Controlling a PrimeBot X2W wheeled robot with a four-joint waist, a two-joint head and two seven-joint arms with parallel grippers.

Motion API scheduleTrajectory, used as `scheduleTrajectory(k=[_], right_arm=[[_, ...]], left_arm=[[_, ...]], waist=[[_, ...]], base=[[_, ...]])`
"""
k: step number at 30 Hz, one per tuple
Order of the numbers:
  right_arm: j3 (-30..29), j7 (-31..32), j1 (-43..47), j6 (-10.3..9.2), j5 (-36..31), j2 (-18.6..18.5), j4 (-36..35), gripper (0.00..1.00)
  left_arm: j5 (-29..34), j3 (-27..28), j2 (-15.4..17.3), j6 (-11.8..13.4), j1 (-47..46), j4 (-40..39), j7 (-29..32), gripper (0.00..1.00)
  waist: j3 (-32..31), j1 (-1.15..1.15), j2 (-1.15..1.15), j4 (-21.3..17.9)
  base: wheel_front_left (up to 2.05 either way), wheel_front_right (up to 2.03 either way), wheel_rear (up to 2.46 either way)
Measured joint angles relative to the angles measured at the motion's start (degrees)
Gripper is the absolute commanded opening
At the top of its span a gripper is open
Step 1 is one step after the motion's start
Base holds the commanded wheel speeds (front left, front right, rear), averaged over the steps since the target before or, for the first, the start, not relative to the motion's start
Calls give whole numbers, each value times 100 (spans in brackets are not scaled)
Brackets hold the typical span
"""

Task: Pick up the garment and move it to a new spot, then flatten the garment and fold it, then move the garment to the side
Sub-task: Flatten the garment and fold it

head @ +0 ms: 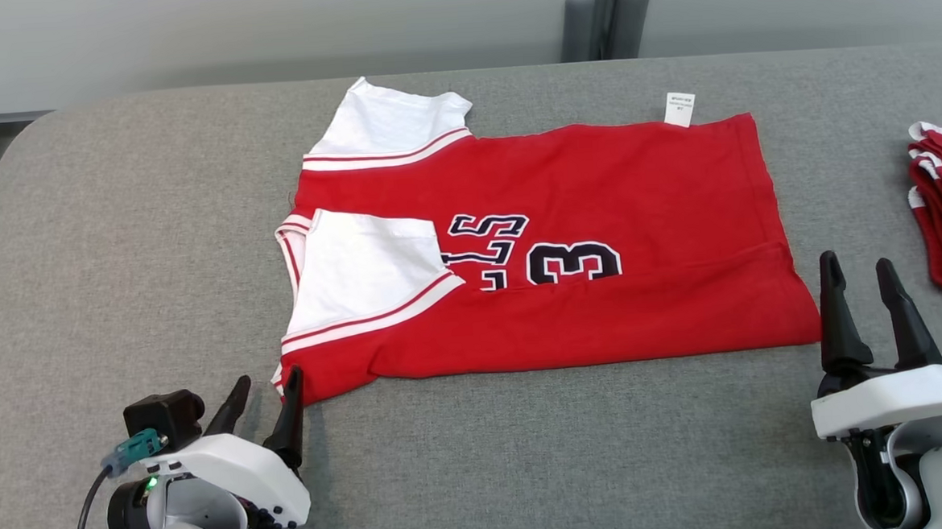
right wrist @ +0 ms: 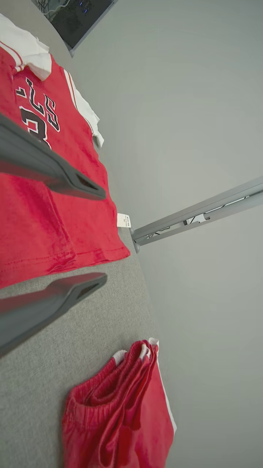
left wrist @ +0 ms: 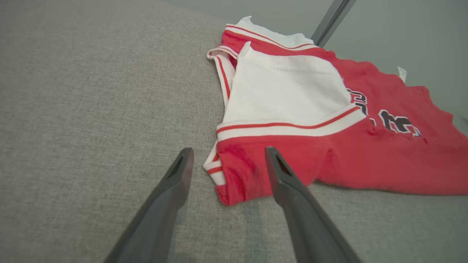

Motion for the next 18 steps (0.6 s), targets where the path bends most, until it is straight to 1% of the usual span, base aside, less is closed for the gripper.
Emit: scheduleTrajectory(k=[4, 8, 9, 10, 11, 12, 13, 15, 16, 17, 18], right_arm=[[57, 33, 51, 0, 56, 3, -89, 100], [87, 42, 74, 0, 63, 7, -138, 100], [87, 43, 75, 0, 63, 7, -148, 100], [87, 47, 79, 0, 63, 5, -153, 100], [88, 48, 83, 0, 63, 7, -155, 100], [93, 48, 88, 0, 63, 7, -154, 100], [107, 51, 91, 0, 63, 5, -154, 100], [130, 67, 93, 0, 87, 7, -153, 100], [133, 68, 94, 0, 94, 7, -149, 100], [135, 70, 94, 0, 97, 7, -143, 100], [129, 73, 94, 0, 97, 7, -133, 100]], left_arm=[[-83, 14, 3, 153, 52, 4, 378, 100], [-174, 25, 10, 229, 67, 18, 628, 100], [-175, 20, 11, 249, 67, 13, 648, 96], [-182, 27, 10, 268, 66, 11, 662, 92], [-192, 33, 12, 272, 66, 11, 679, 83], [-200, 32, 15, 280, 63, 14, 688, 73], [-225, 37, 18, 293, 55, 21, 713, 58], [-257, 42, 20, 294, 38, 47, 735, 45], [-281, 40, 19, 293, 18, 66, 754, 41], [-290, 41, 18, 290, -9, 85, 755, 35], [-336, 44, 11, 270, -34, 93, 751, 24]], waist=[[0, 0, 0, -64], [30, 0, 0, -144], [39, 0, 0, -162], [49, 0, 0, -179], [59, 0, 0, -196], [69, 0, 0, -214], [77, 0, 0, -233], [92, 0, 0, -270], [99, 0, 0, -286], [104, 0, 0, -301], [110, 0, 0, -315]], base=[[0, 0, 0], [0, 0, 0], [0, 0, 0], [0, 0, 0], [0, 0, 0], [0, 0, 0], [0, 0, 0], [0, 0, 0], [0, 0, 0], [0, 0, 0], [0, 0, 0]])
